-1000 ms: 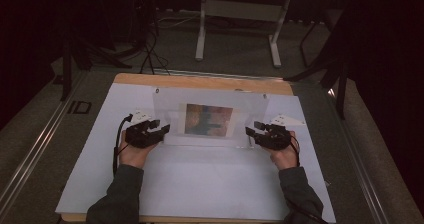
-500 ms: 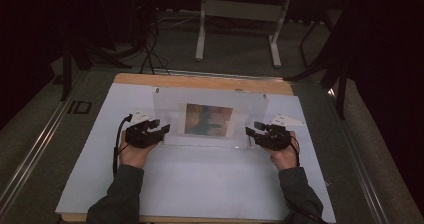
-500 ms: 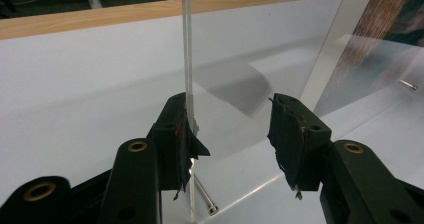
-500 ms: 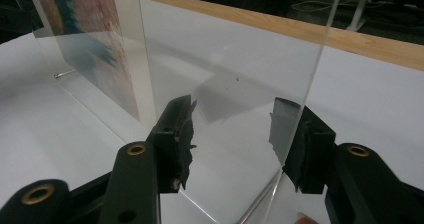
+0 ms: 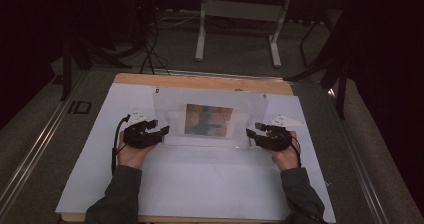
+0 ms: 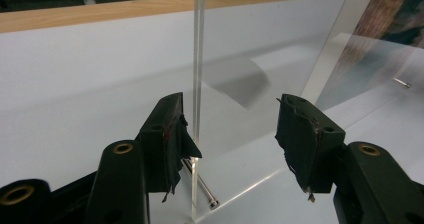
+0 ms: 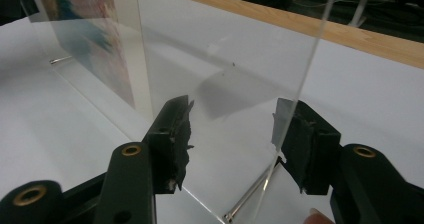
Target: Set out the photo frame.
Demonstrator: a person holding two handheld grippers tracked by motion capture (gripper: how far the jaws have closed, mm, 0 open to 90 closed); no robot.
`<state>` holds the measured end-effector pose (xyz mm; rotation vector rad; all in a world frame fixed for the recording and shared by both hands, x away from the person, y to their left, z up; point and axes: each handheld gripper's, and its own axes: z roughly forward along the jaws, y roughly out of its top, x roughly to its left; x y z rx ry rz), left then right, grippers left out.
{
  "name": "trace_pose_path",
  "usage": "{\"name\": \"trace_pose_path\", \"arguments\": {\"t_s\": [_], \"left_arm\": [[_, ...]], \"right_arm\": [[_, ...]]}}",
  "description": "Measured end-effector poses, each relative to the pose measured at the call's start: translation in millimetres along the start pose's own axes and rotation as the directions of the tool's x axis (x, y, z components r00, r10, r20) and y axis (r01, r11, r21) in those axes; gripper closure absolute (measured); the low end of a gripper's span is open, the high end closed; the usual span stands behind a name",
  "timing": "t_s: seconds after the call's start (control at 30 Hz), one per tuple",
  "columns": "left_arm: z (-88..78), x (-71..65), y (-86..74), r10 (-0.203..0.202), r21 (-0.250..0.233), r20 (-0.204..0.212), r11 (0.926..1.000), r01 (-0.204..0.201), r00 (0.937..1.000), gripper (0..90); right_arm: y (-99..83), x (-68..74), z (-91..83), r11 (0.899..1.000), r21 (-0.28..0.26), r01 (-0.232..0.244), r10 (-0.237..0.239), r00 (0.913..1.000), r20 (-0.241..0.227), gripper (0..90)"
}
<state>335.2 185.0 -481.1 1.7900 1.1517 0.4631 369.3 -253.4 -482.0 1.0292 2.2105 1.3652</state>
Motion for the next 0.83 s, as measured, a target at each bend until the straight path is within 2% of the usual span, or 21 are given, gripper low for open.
{"name": "trace_pose_path", "arguments": {"t_s": [0.13,0.37,0.83], "left_arm": [[-7.2,2.1,-0.4,0.003,-0.005,0.004,1.0000,-0.003,1.0000,45.3],[-18.9,9.8,-2.9,-0.014,-0.008,0.003,0.9999,0.014,0.9999,45.4],[-24.7,15.4,-6.0,-0.018,0.000,0.014,0.9998,0.018,0.9997,45.5]], "right_arm": [[-0.4,-3.4,-6.6,1.000,-0.003,-0.004,0.004,0.9999,-0.011,46.4],[-2.6,-9.9,-18.0,1.000,0.013,-0.011,0.011,0.9996,-0.025,46.2],[-4.4,-19.4,-28.9,1.000,0.016,-0.022,0.023,0.9982,-0.055,46.1]]}}
